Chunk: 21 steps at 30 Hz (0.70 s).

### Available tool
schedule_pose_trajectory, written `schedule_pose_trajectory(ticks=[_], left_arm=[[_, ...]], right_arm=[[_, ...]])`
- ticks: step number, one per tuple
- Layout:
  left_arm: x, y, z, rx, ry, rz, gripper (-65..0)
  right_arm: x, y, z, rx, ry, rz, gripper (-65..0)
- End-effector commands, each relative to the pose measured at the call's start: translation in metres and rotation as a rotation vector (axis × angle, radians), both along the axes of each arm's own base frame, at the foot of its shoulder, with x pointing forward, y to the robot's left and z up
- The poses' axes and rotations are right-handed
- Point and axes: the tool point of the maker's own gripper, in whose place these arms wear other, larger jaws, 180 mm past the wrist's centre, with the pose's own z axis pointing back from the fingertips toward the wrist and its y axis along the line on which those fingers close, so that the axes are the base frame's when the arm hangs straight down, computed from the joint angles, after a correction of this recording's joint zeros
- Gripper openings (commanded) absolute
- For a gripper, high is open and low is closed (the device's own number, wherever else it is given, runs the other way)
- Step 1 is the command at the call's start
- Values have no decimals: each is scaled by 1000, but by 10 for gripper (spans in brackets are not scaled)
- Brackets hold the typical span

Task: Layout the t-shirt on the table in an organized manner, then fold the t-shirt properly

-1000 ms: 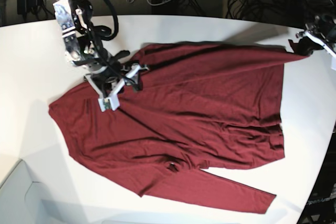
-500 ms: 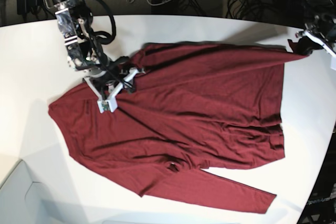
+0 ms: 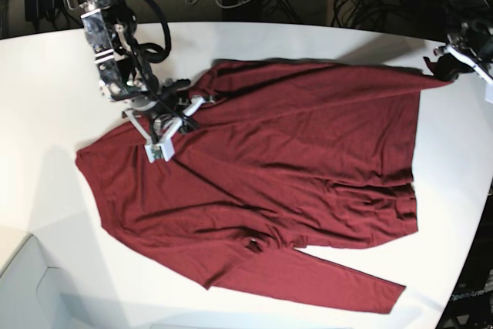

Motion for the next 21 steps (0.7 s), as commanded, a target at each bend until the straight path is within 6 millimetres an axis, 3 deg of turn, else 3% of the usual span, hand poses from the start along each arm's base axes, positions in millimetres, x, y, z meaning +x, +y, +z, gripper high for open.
schedule_pose_trajectory(ticks=[1, 7, 12, 21], left_arm=[[6, 3, 10, 20, -35, -10, -646], [5, 3, 10, 19, -35, -10, -646], [6, 3, 10, 18, -35, -10, -646], [6, 2, 9, 18, -34, -13, -646]], right_arm=[[11, -4, 22, 9, -75, -6, -650], [15, -20, 65, 36, -191, -63, -650], [7, -37, 73, 31, -207, -108, -650], [-34, -65, 73, 6, -183, -180, -650]])
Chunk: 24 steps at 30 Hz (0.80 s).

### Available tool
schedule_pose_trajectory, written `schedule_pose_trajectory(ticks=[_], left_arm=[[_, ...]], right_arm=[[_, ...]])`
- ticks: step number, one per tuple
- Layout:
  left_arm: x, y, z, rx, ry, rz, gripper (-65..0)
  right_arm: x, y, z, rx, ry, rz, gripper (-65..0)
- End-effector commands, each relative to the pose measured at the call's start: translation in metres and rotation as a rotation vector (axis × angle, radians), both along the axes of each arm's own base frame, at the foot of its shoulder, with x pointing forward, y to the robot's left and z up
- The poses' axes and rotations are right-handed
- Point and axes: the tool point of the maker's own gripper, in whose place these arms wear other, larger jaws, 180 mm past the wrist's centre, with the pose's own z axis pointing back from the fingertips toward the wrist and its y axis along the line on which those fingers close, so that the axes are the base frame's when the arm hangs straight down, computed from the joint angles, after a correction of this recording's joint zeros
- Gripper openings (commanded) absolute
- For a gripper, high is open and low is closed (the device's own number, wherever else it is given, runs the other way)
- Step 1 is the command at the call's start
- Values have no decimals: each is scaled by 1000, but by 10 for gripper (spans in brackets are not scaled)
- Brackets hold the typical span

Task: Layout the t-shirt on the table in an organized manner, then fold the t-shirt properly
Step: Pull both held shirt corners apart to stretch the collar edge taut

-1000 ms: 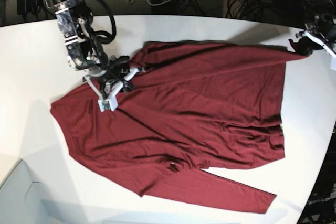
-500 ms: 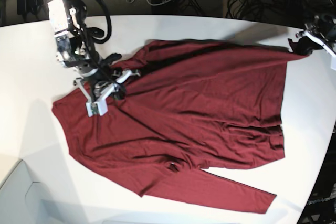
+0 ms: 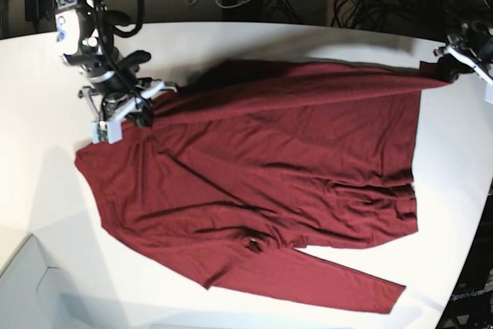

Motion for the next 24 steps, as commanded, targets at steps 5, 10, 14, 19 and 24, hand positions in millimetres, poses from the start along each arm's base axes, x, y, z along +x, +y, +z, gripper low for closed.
schedule_pose_trajectory(ticks=[5, 10, 14, 19, 24], left_arm=[[5, 1, 8, 17, -28, -18, -646], [4, -3, 6, 4, -24, -18, -646], [3, -5, 5, -3, -23, -13, -646], [2, -6, 3, -8, -20, -11, -646], [1, -7, 3, -11, -20, -12, -646]], right_arm=[[-14, -9, 4, -17, -10, -15, -650], [-33, -18, -6, -37, 25, -20, -650], [-34, -17, -6, -33, 12, -20, -650], [-24, 13, -6, -8, 16, 63, -587], [-10, 38, -4, 3, 75, 138, -388]])
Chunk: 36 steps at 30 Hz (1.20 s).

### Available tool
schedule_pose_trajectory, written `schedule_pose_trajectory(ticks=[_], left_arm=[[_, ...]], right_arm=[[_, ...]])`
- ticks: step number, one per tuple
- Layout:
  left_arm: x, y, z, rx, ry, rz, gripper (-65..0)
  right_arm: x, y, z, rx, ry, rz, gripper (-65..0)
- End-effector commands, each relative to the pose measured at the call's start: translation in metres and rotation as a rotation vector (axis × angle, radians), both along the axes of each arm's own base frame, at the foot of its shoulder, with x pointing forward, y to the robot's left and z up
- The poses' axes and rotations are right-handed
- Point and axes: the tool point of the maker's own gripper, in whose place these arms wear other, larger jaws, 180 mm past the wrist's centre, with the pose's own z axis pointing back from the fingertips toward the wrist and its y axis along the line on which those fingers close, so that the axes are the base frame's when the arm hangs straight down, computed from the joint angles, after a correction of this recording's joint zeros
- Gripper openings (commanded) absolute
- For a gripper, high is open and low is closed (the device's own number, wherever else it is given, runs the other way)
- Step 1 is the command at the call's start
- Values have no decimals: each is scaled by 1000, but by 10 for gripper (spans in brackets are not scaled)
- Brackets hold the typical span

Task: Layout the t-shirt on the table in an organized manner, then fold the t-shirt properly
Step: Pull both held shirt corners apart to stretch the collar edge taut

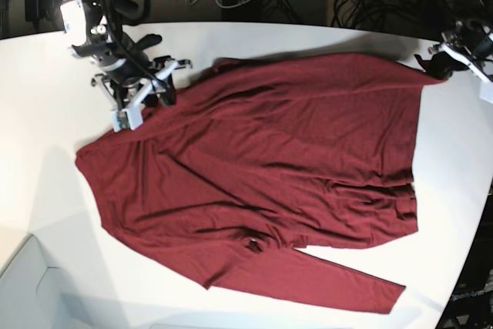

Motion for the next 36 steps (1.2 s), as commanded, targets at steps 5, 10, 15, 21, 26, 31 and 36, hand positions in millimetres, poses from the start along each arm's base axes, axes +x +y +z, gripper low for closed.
schedule_pose_trajectory(ticks=[5, 10, 15, 21, 26, 31, 36], left_arm=[[3, 2, 9, 14, -30, -12, -646], [4, 2, 9, 13, -31, -12, -646], [4, 2, 9, 12, -32, -11, -646], [5, 2, 10, 12, -37, -11, -646], [6, 2, 10, 12, -38, -11, -646], [6, 2, 10, 12, -40, -11, -646], [6, 1, 10, 11, -40, -10, -646]], right_arm=[[20, 3, 6, 21, -25, -17, -298], [23, 1, -20, 18, 38, -34, -301], [23, -4, -36, 9, 81, -46, -333], [22, -3, -38, 11, 86, -45, -449], [23, -3, -37, 11, 83, -44, -627], [27, -5, -32, 10, 67, -47, -650], [29, -2, -13, 14, 14, -35, -650]])
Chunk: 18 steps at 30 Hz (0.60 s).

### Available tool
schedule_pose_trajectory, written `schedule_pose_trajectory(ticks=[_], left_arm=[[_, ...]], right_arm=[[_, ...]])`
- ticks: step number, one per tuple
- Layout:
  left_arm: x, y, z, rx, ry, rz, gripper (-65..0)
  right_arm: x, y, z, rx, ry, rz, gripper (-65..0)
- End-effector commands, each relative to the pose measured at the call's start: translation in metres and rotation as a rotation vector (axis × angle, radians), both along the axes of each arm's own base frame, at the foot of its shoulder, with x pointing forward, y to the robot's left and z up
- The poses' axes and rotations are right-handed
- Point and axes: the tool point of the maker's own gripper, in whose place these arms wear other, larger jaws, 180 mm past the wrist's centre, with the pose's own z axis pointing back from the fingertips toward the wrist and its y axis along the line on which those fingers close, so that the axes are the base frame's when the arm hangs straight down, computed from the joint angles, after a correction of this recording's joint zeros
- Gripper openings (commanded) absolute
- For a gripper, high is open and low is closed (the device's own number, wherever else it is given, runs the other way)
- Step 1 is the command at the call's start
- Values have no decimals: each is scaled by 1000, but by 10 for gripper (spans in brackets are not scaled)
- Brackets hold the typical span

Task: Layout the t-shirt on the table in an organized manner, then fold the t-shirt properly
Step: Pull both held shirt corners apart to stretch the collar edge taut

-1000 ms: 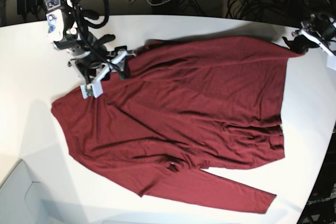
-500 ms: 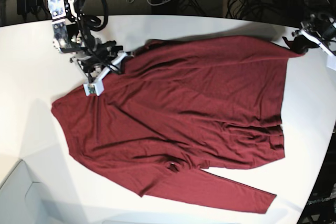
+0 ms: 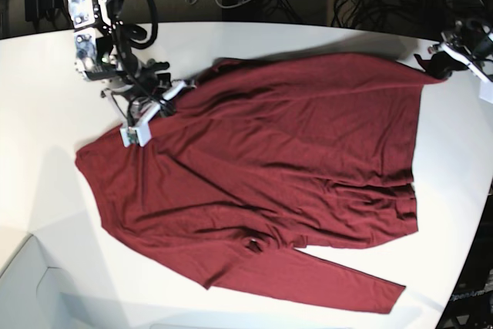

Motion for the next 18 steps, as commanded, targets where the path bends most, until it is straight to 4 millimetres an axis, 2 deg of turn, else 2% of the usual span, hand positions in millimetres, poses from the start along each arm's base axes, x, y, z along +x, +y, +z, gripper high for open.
schedule_pose_trajectory(ticks=[1, 4, 14, 18], left_arm=[[6, 2, 10, 13, -38, -10, -646], [5, -1, 8, 0, -37, -5, -646], [3, -9, 3, -30, -36, 6, -646], [6, -27, -3, -54, -20, -51, -646]], right_arm=[[6, 0, 15, 6, -57, 4, -650], [3, 1, 26, 10, -84, 4, -650], [-27, -39, 24, -20, -79, -111, -650], [-40, -54, 18, -46, -77, -133, -650]])
